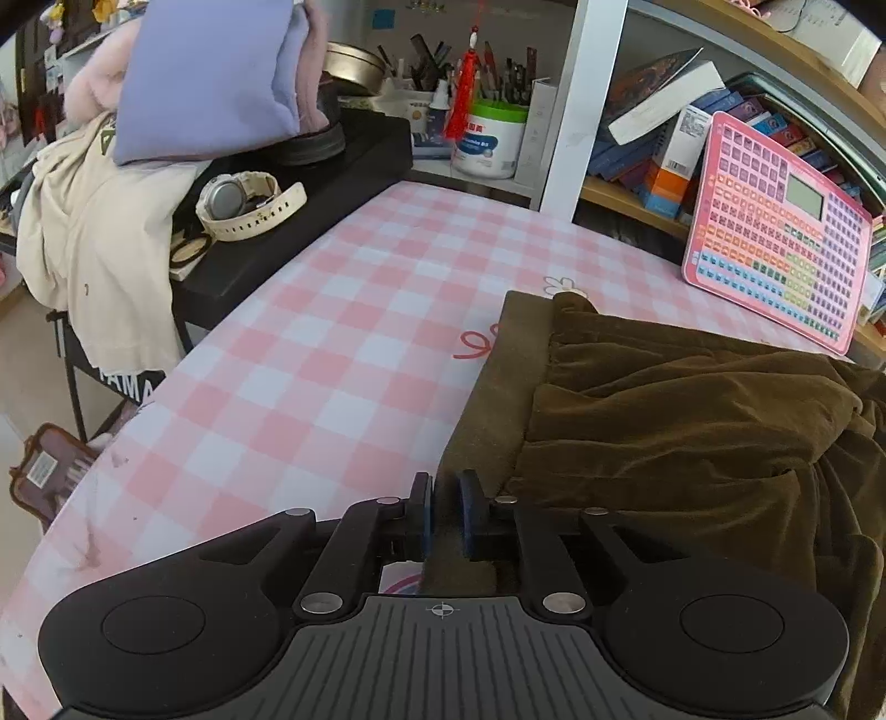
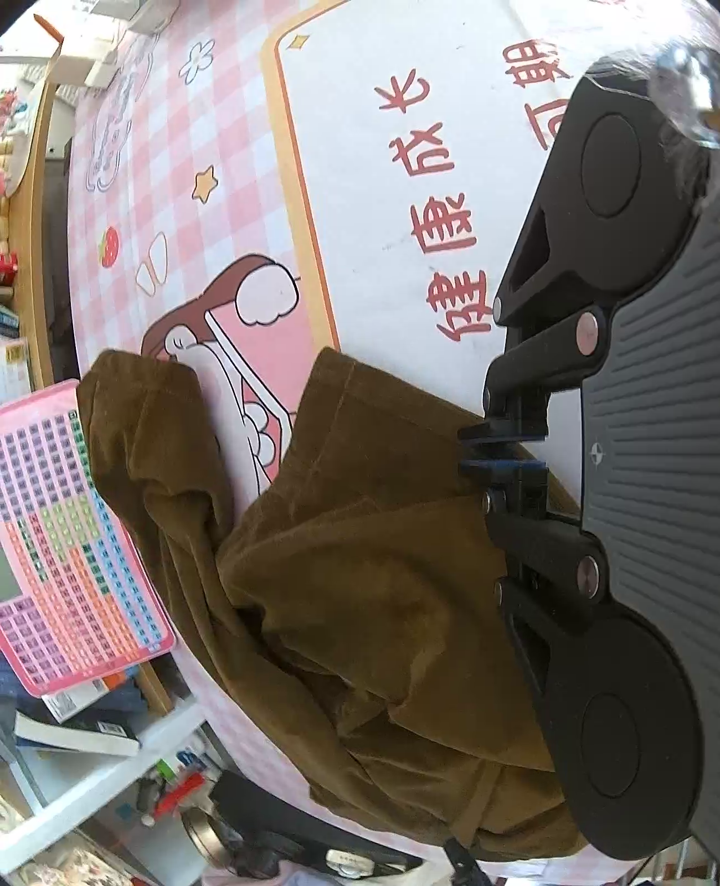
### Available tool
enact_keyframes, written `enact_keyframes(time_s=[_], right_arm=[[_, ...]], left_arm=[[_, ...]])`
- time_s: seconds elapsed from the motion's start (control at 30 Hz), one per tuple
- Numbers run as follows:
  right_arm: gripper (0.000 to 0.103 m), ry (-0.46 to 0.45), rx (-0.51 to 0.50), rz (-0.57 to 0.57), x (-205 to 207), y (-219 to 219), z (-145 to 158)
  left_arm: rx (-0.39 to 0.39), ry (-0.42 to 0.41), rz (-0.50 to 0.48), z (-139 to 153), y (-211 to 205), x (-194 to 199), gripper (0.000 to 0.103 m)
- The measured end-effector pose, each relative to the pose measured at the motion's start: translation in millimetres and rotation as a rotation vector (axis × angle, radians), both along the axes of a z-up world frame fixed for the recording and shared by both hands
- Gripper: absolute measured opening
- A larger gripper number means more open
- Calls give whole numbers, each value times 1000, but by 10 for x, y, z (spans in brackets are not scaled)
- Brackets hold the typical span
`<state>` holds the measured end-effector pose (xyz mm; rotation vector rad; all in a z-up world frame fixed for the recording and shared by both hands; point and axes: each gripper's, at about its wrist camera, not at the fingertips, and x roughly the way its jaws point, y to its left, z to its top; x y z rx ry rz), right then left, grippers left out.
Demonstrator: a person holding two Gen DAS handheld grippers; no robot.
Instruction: Fold clothes
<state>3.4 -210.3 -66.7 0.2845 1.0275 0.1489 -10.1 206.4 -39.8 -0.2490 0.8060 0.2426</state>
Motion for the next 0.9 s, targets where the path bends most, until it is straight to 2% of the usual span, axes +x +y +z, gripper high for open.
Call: enact_keyframes(time_s=[0.07,0.17,0.4,0.47,0.6,0.77,0.9], right_arm=[[19,-9,-4,-17,-12,-31,22],[24,-25,-5,-49,-39,-116,59],[31,-29,14,-125,-1,-286,105],[36,-34,33,-132,27,-281,125],[39,-33,16,-108,143,-195,124],[40,-39,-96,-65,391,-10,65],[44,-28,-171,-44,482,127,-12]], left_arm=[[-1,-9,8,20,35,-37,17],[-2,-41,27,84,80,-109,16],[-30,-157,-23,252,8,-250,16],[-35,-182,-41,285,-23,-284,16],[-22,-149,-94,210,-130,-308,16],[-24,-87,-106,89,-137,-334,16],[-15,-46,-125,-11,-142,-384,16]])
